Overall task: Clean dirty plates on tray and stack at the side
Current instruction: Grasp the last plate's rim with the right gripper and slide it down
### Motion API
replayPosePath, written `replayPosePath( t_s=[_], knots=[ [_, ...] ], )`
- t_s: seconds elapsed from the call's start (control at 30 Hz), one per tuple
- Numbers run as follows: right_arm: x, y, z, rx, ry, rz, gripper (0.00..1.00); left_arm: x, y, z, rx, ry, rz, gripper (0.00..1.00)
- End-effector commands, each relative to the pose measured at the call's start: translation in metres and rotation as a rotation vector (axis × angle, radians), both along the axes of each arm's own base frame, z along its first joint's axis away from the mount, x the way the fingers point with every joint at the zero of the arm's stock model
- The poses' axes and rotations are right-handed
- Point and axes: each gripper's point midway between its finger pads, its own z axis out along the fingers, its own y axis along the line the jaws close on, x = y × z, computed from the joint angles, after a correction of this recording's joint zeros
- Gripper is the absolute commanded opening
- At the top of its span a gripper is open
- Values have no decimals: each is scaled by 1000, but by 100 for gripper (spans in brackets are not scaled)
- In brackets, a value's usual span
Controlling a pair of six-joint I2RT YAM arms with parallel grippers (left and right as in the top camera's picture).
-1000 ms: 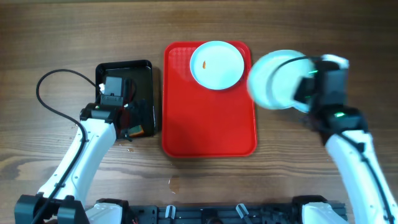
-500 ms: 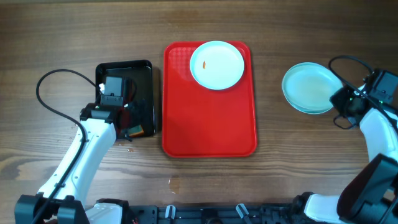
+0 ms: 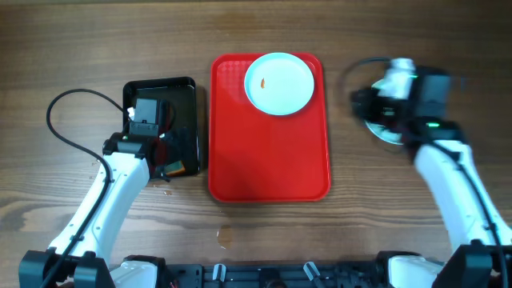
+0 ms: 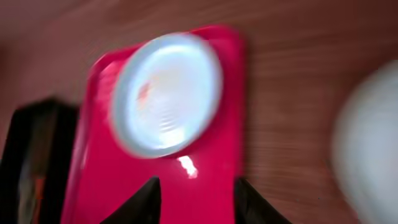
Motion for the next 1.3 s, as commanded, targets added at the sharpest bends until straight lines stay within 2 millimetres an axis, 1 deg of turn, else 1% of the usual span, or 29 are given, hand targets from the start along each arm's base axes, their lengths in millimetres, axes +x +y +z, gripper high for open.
replayPosePath(
  t_s=[0.0,0.03,0.07,0.13,0.23,0.33,0.4,0.47,0.53,0.6,0.67,0.73,0.77,0.87,0.97,1.1,1.17,1.2,1.27],
  knots=[
    [4,41,-18,-195,-15,79,40,-1,1,2,-5,-6,-6,100],
    [8,42,-22,-238,-16,66,40,-1,1,2,-5,-6,-6,100],
    [20,41,-28,-301,-30,38,40,-1,1,2,-5,-6,-6,100],
    [40,41,-34,-357,-83,32,41,-1,1,2,-6,-6,-6,100],
    [63,43,-44,-364,-146,30,41,-1,1,2,-5,-6,-6,100],
    [80,45,-62,-360,-169,20,41,-1,1,2,-5,-3,-6,100],
    [87,47,-76,-359,-173,19,40,-2,1,2,-5,-2,-6,100],
    [94,48,-95,-357,-169,17,36,-2,1,2,-5,-2,-6,100],
    [97,50,-116,-361,-154,21,36,-2,1,2,-5,-2,-6,100],
    [96,50,-130,-360,-135,19,35,-2,1,2,-5,-2,-6,100],
    [93,50,-147,-346,-95,15,34,-2,1,2,-5,-2,-6,100],
    [88,55,-154,-324,-70,43,25,-2,1,2,-6,-2,-6,100],
    [84,58,-156,-306,-53,53,15,-2,0,2,-9,-2,-7,100],
    [74,61,-154,-267,1,44,4,-2,0,2,-9,-2,-7,100],
    [58,56,-150,-245,86,3,4,-2,0,2,-9,-2,-7,100],
    [29,50,-142,-213,225,-54,4,-2,0,2,-9,-2,-7,100],
    [9,52,-135,-196,292,-31,4,-2,0,2,-9,-2,-7,100],
    [3,51,-133,-195,313,-25,4,-2,0,2,-9,-2,-7,100],
    [-16,53,-130,-181,382,-2,4,-2,0,2,-9,-2,-7,100]
  ],
)
